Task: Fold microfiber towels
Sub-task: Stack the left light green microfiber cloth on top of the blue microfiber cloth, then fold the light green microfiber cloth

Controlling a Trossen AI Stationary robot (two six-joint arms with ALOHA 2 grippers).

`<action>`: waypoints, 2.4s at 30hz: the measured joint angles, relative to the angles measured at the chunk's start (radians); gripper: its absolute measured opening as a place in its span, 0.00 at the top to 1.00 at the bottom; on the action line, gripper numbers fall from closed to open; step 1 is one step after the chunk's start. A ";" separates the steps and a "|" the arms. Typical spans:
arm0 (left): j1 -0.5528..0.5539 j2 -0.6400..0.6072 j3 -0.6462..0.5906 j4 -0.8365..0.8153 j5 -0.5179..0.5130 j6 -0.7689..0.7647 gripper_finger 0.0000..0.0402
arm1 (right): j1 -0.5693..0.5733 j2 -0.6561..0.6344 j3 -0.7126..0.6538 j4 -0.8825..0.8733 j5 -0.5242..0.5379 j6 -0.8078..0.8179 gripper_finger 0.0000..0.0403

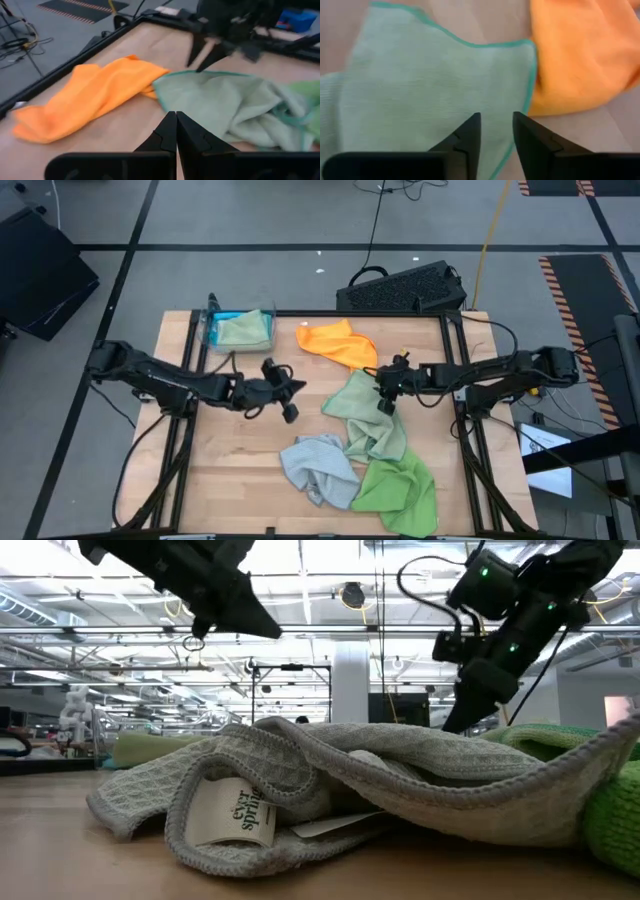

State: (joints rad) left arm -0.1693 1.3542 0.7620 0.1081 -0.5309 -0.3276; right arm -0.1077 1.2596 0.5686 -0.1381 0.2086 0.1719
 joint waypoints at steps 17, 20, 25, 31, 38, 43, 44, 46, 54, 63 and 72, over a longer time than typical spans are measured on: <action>-0.160 0.165 0.000 0.279 -0.091 -0.102 0.99 | -0.006 0.150 0.000 0.164 -0.041 -0.075 0.96; -0.199 0.165 0.000 0.283 -0.141 -0.107 0.99 | 0.015 0.149 0.000 0.181 -0.052 -0.075 0.97; -0.253 0.187 0.000 0.282 -0.215 -0.121 0.99 | 0.044 0.111 0.000 0.167 -0.003 -0.022 0.98; -0.251 0.216 -0.001 0.294 -0.238 -0.126 0.99 | 0.017 0.072 0.000 0.136 0.048 0.000 0.88; -0.190 0.233 0.000 0.314 -0.103 -0.071 0.99 | -0.078 0.081 -0.007 0.045 -0.003 0.001 0.64; -0.159 0.233 0.000 0.322 -0.079 -0.030 0.99 | -0.125 0.086 -0.066 0.178 -0.170 -0.027 0.61; -0.153 0.233 0.000 0.322 -0.073 -0.029 0.99 | -0.129 0.087 -0.077 0.206 -0.195 -0.018 0.64; -0.139 0.233 0.000 0.321 -0.071 -0.029 0.99 | -0.135 0.088 -0.094 0.235 -0.221 -0.016 0.73; -0.078 0.233 0.000 0.332 -0.072 0.022 0.99 | -0.110 0.088 -0.084 0.347 -0.267 -0.100 0.97; 0.023 0.232 0.000 0.297 0.057 0.087 0.81 | -0.052 0.087 0.027 0.352 -0.342 -0.278 0.99; 0.071 0.233 0.000 0.285 0.251 0.166 0.40 | 0.033 0.087 0.056 0.416 -0.283 -0.392 1.00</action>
State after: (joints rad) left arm -0.0980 1.5869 0.7620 0.3935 -0.2802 -0.1617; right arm -0.0746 1.3468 0.6244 0.2775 -0.0749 -0.2202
